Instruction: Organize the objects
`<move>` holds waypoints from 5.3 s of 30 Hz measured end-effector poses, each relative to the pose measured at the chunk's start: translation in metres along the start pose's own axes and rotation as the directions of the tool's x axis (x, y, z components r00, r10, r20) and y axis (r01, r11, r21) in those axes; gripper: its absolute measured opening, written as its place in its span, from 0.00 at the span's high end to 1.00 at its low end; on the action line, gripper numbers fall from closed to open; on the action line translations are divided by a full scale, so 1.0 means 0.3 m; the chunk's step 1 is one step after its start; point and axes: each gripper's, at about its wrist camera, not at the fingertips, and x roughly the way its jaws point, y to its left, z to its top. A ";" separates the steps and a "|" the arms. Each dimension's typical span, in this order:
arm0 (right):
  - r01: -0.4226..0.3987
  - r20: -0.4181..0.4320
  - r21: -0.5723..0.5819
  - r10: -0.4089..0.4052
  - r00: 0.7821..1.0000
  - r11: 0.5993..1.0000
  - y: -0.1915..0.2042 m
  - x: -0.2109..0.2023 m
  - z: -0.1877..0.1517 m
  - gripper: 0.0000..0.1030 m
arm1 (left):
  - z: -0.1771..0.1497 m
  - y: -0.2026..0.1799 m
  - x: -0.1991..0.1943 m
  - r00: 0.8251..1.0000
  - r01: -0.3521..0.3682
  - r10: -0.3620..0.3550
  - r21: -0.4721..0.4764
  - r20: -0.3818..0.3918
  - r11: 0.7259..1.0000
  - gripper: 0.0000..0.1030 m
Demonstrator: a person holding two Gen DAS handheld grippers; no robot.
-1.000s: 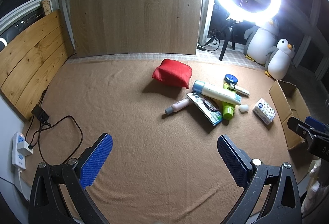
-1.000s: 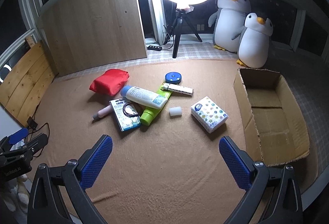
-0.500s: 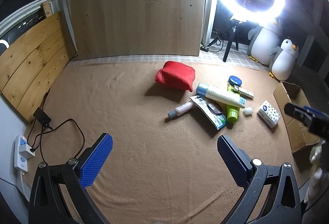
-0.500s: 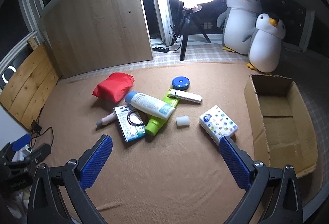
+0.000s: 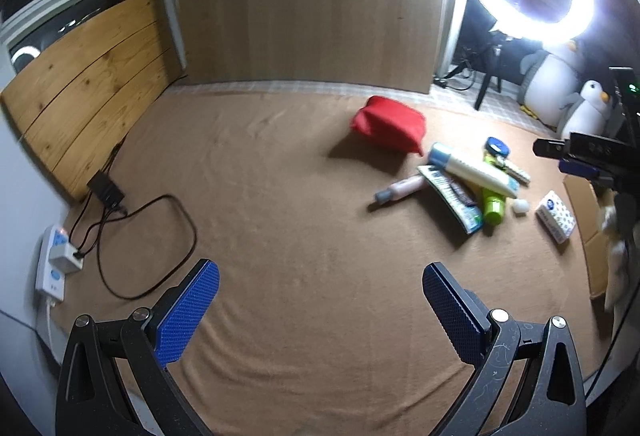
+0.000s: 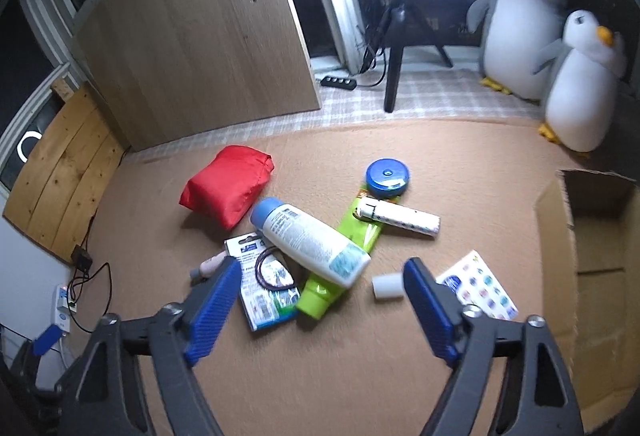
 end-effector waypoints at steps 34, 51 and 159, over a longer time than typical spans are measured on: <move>-0.163 -0.319 0.031 0.164 0.933 0.986 0.144 0.474 0.079 0.53 | -0.164 0.230 0.007 0.989 -0.130 0.117 -0.149 -0.093 0.980 0.00; -0.160 -0.306 0.034 0.163 0.938 0.987 0.157 0.299 -0.162 0.61 | -0.112 0.173 0.046 0.996 -0.046 0.040 -0.080 -0.079 0.996 0.00; -0.342 -0.367 0.299 0.438 0.820 0.891 0.180 0.131 -0.558 0.49 | -0.285 -0.276 0.259 0.727 0.591 -0.499 0.060 -0.472 0.805 0.43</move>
